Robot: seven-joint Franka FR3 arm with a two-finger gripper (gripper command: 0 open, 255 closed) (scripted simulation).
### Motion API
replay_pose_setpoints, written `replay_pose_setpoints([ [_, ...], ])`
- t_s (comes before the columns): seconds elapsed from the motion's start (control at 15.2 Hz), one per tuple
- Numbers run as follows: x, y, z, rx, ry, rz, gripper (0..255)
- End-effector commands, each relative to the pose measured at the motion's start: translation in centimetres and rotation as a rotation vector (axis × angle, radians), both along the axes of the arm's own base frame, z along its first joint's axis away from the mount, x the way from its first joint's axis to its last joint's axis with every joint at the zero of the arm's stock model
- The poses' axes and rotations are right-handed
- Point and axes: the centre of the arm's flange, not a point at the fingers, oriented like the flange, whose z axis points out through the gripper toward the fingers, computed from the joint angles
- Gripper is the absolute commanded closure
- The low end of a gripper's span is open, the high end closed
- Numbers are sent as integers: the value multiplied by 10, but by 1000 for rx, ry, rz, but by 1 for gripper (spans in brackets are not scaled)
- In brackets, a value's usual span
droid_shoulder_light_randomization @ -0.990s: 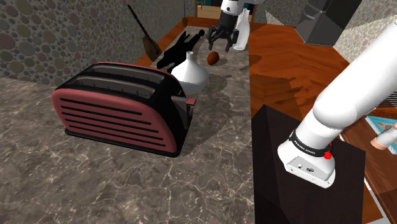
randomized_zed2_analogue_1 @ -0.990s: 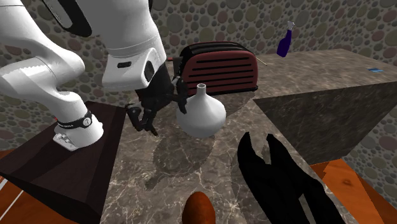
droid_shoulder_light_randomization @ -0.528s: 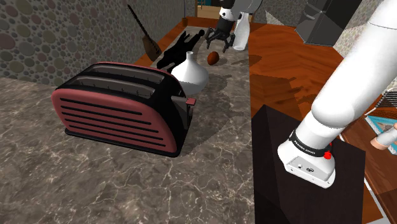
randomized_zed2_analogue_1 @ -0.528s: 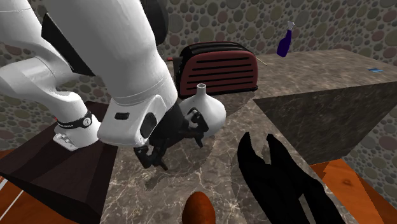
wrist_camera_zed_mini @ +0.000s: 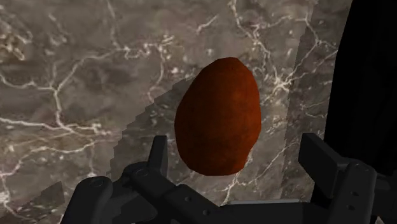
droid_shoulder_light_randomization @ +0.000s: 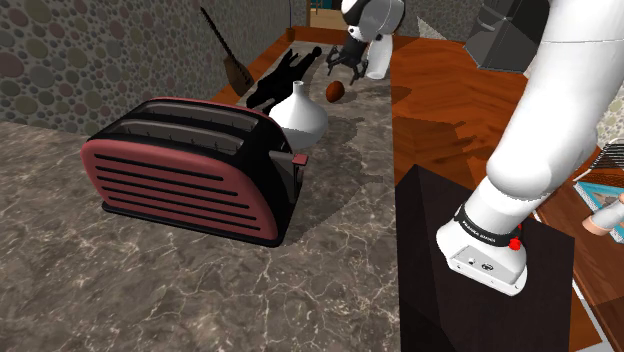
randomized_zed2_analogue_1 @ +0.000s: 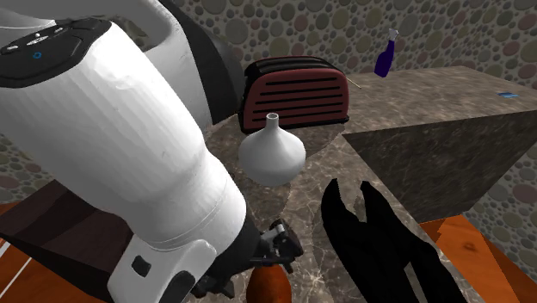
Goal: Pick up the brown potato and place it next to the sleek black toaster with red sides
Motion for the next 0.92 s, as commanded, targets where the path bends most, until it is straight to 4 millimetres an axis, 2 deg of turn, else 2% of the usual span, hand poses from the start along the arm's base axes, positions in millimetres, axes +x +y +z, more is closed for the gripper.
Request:
replay_pose_setpoints([
  [0.0,6,-22,-12,9,-14,-67,0],
  [0.07,7,-23,-13,9,-14,-69,0],
  [0.53,19,-19,-51,9,-14,-69,0],
  [0.86,19,-19,-51,9,-14,-69,0],
])
